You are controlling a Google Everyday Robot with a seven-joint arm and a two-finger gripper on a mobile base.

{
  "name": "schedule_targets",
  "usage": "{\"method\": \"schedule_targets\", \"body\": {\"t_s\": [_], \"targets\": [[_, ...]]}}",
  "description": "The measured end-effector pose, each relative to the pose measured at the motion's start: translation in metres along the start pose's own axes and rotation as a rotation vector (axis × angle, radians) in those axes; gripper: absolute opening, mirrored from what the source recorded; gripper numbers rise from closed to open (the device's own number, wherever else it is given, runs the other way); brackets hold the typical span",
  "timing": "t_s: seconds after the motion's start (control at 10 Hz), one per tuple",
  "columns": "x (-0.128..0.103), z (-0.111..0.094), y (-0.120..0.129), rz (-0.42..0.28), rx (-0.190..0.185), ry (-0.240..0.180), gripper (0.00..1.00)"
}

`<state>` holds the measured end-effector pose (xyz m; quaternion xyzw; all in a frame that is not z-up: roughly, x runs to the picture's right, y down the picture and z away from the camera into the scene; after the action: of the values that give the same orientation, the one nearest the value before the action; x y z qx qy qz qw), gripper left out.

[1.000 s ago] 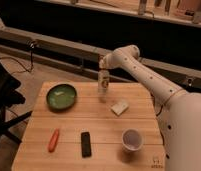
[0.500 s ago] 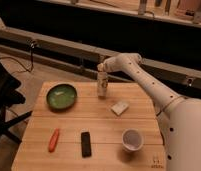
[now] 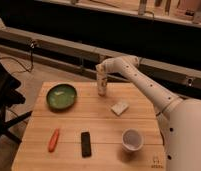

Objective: Stand the bottle upright

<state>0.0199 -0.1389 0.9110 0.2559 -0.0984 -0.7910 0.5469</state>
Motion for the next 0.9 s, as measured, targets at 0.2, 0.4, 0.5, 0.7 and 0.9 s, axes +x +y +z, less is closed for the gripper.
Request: {"method": "schedule_targets", "body": {"t_s": [0.2, 0.4, 0.5, 0.7, 0.9], "targets": [[0.0001, 0.002, -0.0014, -0.017, -0.022, 0.014, 0.14], [0.0007, 0.0038, -0.0022, -0.023, -0.035, 0.029, 0.39], [0.001, 0.0044, -0.0024, -0.022, -0.034, 0.038, 0.51], [0.0023, 0.0041, -0.0027, -0.009, -0.026, 0.055, 0.65], [0.0035, 0.0003, -0.0016, 0.004, -0.021, 0.083, 0.66]]}}
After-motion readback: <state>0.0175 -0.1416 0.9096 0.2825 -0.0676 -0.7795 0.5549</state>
